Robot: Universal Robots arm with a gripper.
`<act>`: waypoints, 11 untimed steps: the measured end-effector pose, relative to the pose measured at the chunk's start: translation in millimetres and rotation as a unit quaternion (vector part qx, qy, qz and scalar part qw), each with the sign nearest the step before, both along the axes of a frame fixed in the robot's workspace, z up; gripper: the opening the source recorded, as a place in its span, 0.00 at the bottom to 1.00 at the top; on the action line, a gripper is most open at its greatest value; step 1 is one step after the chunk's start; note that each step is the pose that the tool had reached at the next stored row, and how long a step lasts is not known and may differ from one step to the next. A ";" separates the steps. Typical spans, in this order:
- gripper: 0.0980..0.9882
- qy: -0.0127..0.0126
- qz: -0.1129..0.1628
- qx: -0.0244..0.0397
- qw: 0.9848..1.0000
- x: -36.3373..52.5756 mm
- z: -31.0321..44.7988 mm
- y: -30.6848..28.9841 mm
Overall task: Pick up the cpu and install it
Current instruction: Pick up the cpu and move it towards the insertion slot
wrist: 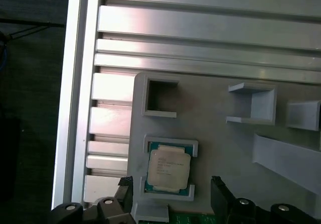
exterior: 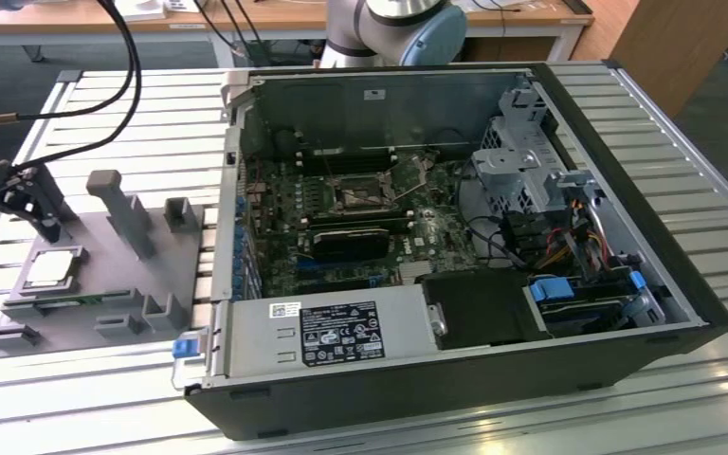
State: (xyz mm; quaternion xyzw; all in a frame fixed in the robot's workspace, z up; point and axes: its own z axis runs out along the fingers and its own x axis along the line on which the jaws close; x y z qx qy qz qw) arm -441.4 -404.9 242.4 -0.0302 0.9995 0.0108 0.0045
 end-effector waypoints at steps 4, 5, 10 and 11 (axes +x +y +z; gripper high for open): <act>0.65 0.000 0.000 0.000 1.000 0.0 -1.0 0.0; 0.65 0.000 0.000 0.000 1.000 0.0 -1.1 0.0; 0.65 0.000 0.000 0.000 1.000 0.0 -3.1 0.0; 0.65 0.000 0.000 0.000 1.000 0.0 -3.3 0.0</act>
